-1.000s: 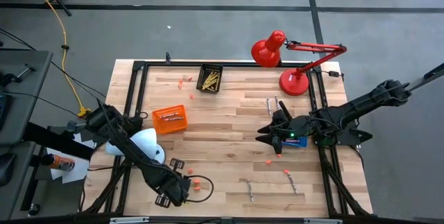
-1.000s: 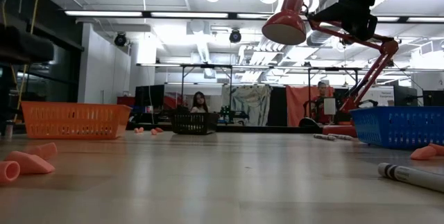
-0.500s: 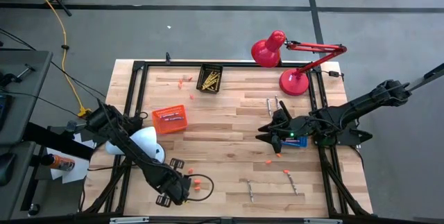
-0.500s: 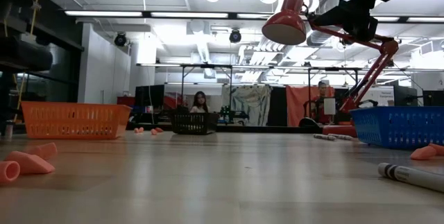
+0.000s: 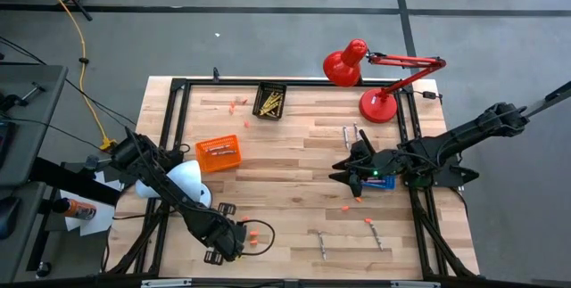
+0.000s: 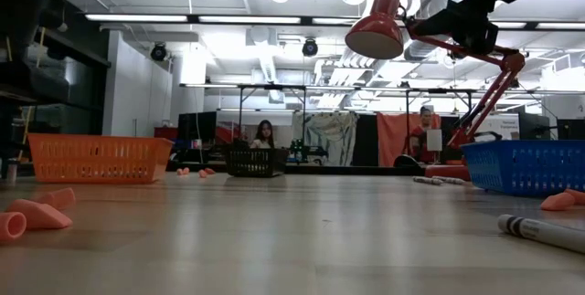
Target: Sort crayons
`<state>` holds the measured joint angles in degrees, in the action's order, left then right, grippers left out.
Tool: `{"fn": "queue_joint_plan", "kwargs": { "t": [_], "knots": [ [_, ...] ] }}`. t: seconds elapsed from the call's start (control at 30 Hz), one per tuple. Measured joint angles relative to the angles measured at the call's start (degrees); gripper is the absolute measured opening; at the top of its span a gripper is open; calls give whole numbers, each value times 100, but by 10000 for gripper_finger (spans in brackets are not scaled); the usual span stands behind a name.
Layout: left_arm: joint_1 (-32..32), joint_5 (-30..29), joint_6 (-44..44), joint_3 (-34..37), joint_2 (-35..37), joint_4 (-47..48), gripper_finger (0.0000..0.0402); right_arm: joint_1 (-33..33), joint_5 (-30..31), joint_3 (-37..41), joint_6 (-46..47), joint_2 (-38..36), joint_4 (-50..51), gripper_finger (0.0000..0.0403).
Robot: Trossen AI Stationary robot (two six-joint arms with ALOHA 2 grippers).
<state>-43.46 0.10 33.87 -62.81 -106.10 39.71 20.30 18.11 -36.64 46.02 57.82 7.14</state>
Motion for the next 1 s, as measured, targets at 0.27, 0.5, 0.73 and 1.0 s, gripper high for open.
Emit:
{"fn": "queue_joint_plan", "kwargs": {
  "t": [0.27,0.5,0.73,1.0],
  "knots": [
    [-2,-50,-1,4,-7,27,10,-1,0,0,0,0,12,201],
    [8,-57,-11,9,20,13,3,-1,0,0,0,0,38,201],
    [151,-57,-111,37,116,-25,1,1,-1,0,0,0,36,201],
    [471,-104,-506,31,602,-54,0,0,-1,0,0,0,36,201]
  ]
}}
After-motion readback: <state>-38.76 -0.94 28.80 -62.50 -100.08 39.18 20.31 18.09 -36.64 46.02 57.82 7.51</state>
